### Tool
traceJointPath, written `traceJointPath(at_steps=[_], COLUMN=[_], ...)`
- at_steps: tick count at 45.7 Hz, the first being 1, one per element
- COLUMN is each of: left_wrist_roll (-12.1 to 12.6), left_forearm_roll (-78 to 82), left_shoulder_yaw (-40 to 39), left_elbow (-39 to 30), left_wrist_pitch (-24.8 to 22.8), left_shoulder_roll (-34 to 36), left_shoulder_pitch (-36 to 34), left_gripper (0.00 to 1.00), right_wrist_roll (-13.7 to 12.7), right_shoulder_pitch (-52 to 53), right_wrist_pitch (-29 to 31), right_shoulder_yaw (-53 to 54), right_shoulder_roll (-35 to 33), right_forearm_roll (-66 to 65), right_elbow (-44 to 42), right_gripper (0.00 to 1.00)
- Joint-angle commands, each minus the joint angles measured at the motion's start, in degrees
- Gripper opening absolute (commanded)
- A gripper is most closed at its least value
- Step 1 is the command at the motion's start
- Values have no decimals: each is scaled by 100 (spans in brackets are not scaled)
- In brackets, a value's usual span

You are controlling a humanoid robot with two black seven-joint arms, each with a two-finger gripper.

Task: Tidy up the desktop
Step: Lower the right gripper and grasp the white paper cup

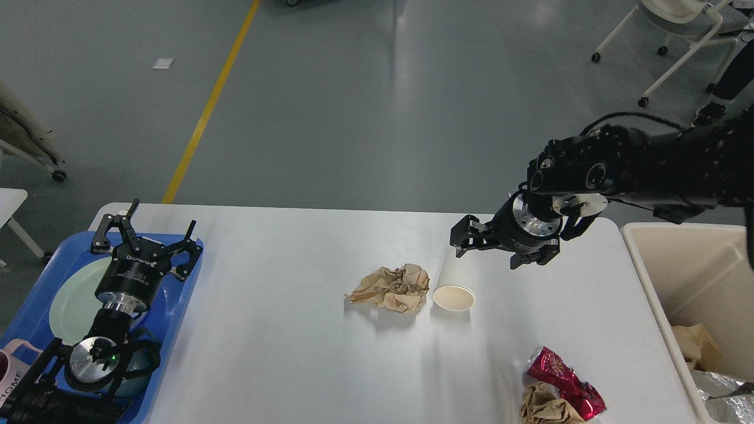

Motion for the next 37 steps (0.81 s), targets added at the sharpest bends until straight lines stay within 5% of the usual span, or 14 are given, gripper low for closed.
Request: traceJointPath(at_steps=[1,17,37], left_wrist_roll=[0,0,9], left_forearm_roll=[0,0,0], left_shoulder_yaw=[1,1,1], left_elbow=[0,0,0], left_wrist_pitch=[2,2,2], left_shoulder_roll=[0,0,0], left_shoulder_pitch=[-1,-1,-1], left_gripper=[97,97,97], right_wrist_roll=[-8,-25,-96], right_shoulder_pitch=[-984,-2699,-3340], right_wrist_pitch=[5,-355,-821], right_shoulder_yaw=[214,381,408], right_shoulder_roll=[408,1191,1226], right_forearm_roll=[-6,-85,-691], right_elbow=[-1238,-3375,-3789], right_gripper=[100,100,98])
